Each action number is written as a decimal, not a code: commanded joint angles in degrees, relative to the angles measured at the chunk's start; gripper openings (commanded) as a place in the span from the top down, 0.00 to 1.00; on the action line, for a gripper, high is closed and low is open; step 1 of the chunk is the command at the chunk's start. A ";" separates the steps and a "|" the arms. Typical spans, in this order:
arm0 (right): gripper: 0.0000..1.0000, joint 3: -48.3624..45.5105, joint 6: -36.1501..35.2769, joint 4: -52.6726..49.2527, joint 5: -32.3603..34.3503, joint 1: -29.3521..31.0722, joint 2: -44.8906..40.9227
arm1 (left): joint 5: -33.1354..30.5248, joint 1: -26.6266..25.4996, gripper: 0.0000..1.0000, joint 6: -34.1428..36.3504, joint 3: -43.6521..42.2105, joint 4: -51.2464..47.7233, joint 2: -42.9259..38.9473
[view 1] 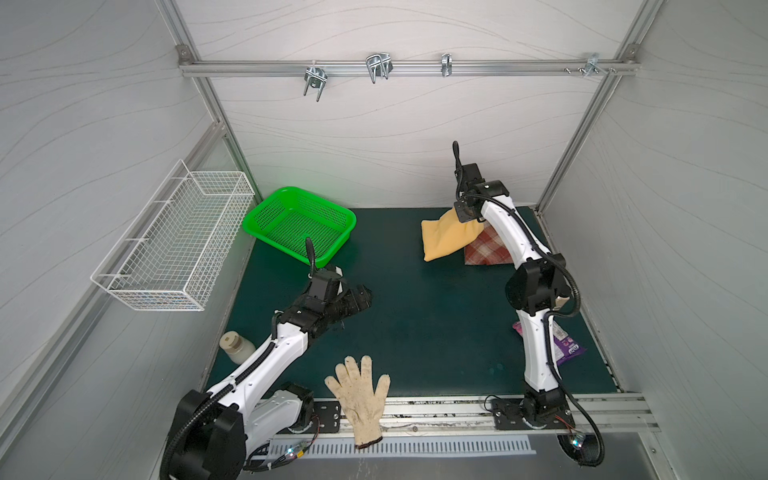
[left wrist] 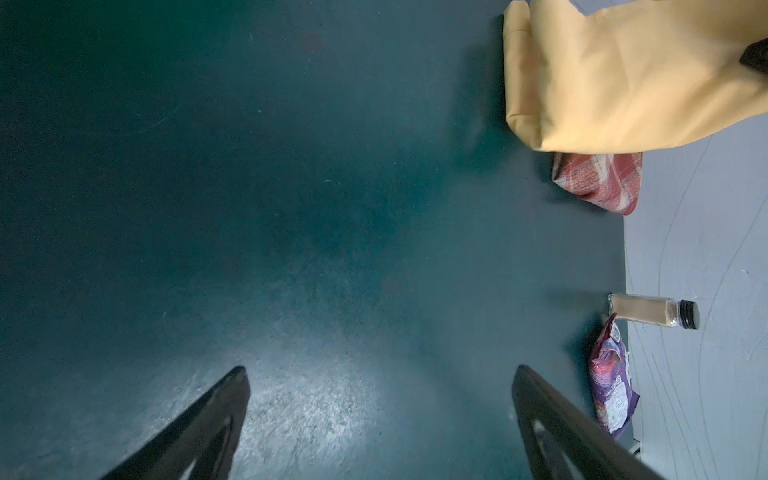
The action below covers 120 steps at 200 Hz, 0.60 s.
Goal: Fold and stack the skirts
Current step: 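Carry the yellow skirt with the right gripper onto the plaid skirt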
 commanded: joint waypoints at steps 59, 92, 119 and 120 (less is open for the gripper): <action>1.00 -21.83 4.48 5.13 -9.67 -4.76 -5.82 | 2.76 -0.25 0.02 -1.76 0.29 6.20 3.87; 1.00 -22.39 8.50 6.51 -15.73 -4.56 -4.28 | 1.98 -0.25 0.02 -1.22 0.19 5.05 3.15; 1.00 -21.43 9.60 7.87 -18.19 -3.66 -3.64 | 0.98 -0.25 0.02 -0.92 -0.15 4.36 2.25; 0.99 -21.33 9.60 7.91 -18.21 -3.65 -3.59 | 0.93 -0.25 0.02 -0.95 -0.16 4.33 2.20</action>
